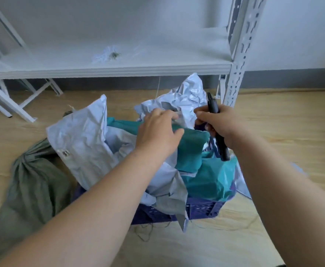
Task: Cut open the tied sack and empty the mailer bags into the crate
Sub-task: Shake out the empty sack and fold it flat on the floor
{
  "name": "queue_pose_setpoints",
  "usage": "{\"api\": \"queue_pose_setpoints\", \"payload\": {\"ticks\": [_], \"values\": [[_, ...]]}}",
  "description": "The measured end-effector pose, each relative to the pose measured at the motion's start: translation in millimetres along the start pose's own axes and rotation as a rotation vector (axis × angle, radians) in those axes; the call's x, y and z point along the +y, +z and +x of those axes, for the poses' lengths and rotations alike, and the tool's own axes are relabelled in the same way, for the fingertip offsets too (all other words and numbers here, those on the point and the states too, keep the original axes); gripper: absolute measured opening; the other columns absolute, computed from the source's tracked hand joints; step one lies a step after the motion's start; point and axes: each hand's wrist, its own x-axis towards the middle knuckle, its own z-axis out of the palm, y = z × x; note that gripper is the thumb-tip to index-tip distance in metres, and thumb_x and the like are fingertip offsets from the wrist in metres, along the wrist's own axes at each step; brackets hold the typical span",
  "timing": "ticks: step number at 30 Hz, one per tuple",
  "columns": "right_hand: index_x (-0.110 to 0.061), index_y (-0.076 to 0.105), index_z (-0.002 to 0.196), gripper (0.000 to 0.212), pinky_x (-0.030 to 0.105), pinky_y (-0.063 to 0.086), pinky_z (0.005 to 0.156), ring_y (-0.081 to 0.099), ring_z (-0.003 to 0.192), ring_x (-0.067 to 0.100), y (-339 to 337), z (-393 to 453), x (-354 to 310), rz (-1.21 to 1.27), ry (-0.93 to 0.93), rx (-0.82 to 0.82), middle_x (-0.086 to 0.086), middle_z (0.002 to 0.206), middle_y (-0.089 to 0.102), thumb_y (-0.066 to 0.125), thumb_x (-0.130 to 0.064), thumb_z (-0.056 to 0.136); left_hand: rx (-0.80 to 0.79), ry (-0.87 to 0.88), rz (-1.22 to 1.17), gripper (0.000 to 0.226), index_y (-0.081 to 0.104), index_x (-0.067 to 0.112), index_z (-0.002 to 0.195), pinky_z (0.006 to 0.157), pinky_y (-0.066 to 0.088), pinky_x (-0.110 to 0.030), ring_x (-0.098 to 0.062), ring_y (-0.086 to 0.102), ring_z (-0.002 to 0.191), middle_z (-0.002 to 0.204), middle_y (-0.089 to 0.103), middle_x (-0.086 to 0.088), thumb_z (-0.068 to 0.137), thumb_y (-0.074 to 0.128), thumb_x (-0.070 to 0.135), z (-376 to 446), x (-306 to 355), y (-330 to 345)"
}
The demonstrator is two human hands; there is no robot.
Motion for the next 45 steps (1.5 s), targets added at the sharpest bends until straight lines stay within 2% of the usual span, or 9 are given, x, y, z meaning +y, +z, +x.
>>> {"api": "queue_pose_setpoints", "payload": {"ticks": [6, 11, 16, 20, 25, 32, 35, 40, 45], "values": [[-0.016, 0.071, 0.086, 0.007, 0.019, 0.035, 0.041, 0.043, 0.041, 0.008, -47.8, -7.6, 47.5, 0.009, 0.148, 0.091, 0.000, 0.067, 0.069, 0.066, -0.011, 0.084, -0.078, 0.167, -0.027, 0.042, 0.055, 0.031, 0.122, 0.096, 0.042, -0.038, -0.019, 0.047, 0.120, 0.127, 0.051, 0.005, 0.083, 0.067, 0.039, -12.7, 39.4, 18.4], [-0.013, 0.070, 0.093, 0.010, 0.021, 0.035, 0.042, 0.044, 0.047, 0.010, -83.2, -4.4, 89.6, 0.028, 0.269, 0.173, 0.002, 0.074, 0.069, 0.066, -0.012, 0.084, -0.517, 0.314, 0.275, 0.069, 0.045, 0.028, 0.131, 0.079, 0.043, -0.039, -0.025, 0.039, 0.119, 0.129, 0.041, -0.002, 0.071, 0.074, 0.047, -59.2, 80.7, 87.9], [-0.015, 0.068, 0.092, 0.015, 0.024, 0.035, 0.046, 0.046, 0.049, 0.014, -124.8, 1.5, 156.8, 0.030, 0.460, 0.377, 0.003, 0.069, 0.065, 0.059, -0.007, 0.084, -0.524, 0.246, 0.495, 0.053, 0.049, 0.028, 0.132, 0.076, 0.037, -0.036, -0.030, 0.028, 0.126, 0.136, 0.029, -0.007, 0.082, 0.070, 0.027, -39.0, 92.9, 123.8], [-0.012, 0.065, 0.101, 0.022, 0.030, 0.039, 0.054, 0.052, 0.059, 0.024, -151.2, -6.5, 223.8, -0.092, 0.643, 0.442, 0.008, 0.065, 0.055, 0.053, -0.004, 0.084, -0.413, 0.352, 0.626, 0.050, 0.049, 0.021, 0.130, 0.105, 0.026, -0.038, -0.029, 0.027, 0.128, 0.140, 0.029, -0.009, 0.083, 0.064, 0.027, -28.4, 116.4, 143.9], [-0.005, 0.054, 0.122, 0.034, 0.035, 0.050, 0.069, 0.053, 0.077, 0.032, -170.3, -19.7, 280.6, -0.210, 0.877, 0.355, 0.019, 0.108, 0.054, 0.043, 0.001, 0.090, -0.629, 0.379, 0.679, 0.053, 0.043, 0.017, 0.137, 0.115, 0.015, -0.045, -0.032, 0.026, 0.133, 0.141, 0.034, -0.011, 0.085, 0.055, 0.019, -42.4, 140.2, 188.4], [0.004, 0.039, 0.133, 0.042, 0.028, 0.036, 0.094, 0.055, 0.076, 0.027, -200.0, -17.9, 314.7, -0.413, 0.911, 0.406, 0.029, 0.100, 0.046, 0.040, -0.011, 0.094, -0.699, 0.436, 0.804, 0.036, 0.058, 0.028, 0.120, 0.116, -0.012, -0.049, -0.030, 0.021, 0.132, 0.128, 0.043, 0.001, 0.086, 0.052, 0.018, -46.0, 125.6, 216.1], [-0.008, 0.014, 0.149, 0.066, 0.042, 0.037, 0.106, 0.037, 0.101, 0.018, -205.6, -14.4, 333.1, -0.377, 0.890, 0.373, 0.023, 0.147, 0.027, 0.047, -0.008, 0.092, -0.684, 0.431, 0.782, 0.035, 0.060, 0.027, 0.119, 0.114, -0.013, -0.050, -0.031, 0.022, 0.132, 0.129, 0.044, 0.001, 0.086, 0.051, 0.016, -45.6, 126.2, 219.9], [0.010, 0.041, 0.129, 0.047, 0.034, 0.043, 0.072, 0.053, 0.079, 0.030, -204.9, -19.9, 345.7, -0.616, 0.865, 0.367, 0.024, 0.110, 0.056, 0.049, -0.001, 0.084, -0.642, 0.431, 0.750, 0.031, 0.062, 0.026, 0.112, 0.115, -0.013, -0.051, -0.030, 0.025, 0.129, 0.122, 0.049, 0.002, 0.087, 0.049, 0.014, -44.9, 122.2, 222.0], [0.003, 0.057, 0.109, 0.026, 0.032, 0.039, 0.068, 0.060, 0.094, 0.037, -188.5, 0.4, 306.7, -0.499, 0.641, 0.493, 0.021, 0.107, 0.063, 0.051, -0.011, 0.088, -0.652, 0.448, 0.756, 0.032, 0.061, 0.025, 0.114, 0.115, -0.012, -0.052, -0.030, 0.026, 0.129, 0.124, 0.049, 0.003, 0.090, 0.046, 0.012, -43.8, 120.4, 221.1]]}}
